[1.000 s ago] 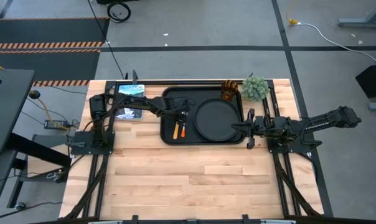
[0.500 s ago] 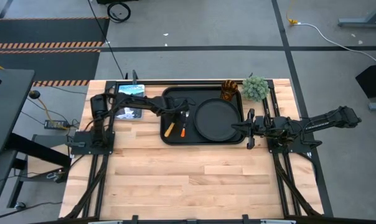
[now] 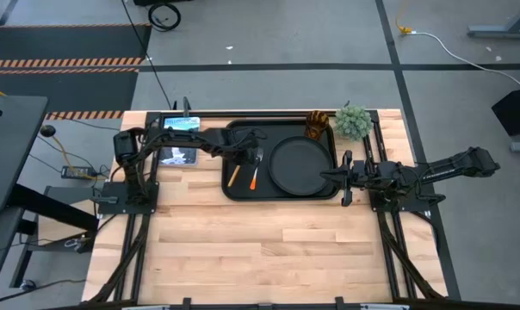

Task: Pick and place plate/cup/fork/spoon on tray
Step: Put the yellow spoon on the black tray on the left side of the orange fork

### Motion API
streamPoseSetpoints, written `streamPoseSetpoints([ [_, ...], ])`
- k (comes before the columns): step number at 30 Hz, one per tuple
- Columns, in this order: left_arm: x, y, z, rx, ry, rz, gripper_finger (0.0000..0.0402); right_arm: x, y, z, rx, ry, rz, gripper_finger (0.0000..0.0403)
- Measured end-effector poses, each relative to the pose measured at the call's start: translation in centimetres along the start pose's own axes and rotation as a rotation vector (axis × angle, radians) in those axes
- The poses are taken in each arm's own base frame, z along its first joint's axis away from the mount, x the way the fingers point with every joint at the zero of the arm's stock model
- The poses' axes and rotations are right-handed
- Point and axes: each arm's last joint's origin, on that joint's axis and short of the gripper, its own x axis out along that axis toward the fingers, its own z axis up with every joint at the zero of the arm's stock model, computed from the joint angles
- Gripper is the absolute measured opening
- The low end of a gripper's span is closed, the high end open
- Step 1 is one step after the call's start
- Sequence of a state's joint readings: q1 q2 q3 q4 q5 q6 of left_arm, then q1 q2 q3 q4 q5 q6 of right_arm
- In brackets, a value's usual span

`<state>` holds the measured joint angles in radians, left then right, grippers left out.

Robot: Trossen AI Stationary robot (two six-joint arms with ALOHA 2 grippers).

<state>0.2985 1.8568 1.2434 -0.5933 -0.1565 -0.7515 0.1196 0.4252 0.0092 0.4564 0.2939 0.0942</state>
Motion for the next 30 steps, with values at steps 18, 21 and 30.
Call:
streamPoseSetpoints([
  [18, 0.2, 0.1, -0.7, -0.196, -0.013, 0.085, 0.0011, 0.0, 0.0, 0.0, 0.0, 0.0, 0.0, 0.0034],
  [21, 0.1, -0.2, -1.0, -0.252, -0.021, 0.089, 0.0011, 0.0, 0.0, 0.0, 0.0, 0.0, 0.0, 0.0034],
  [30, -0.4, -1.2, -1.7, -0.308, -0.026, 0.088, 0.0004, 0.0, 0.0, 0.0, 0.0, 0.0, 0.001, 0.0034],
])
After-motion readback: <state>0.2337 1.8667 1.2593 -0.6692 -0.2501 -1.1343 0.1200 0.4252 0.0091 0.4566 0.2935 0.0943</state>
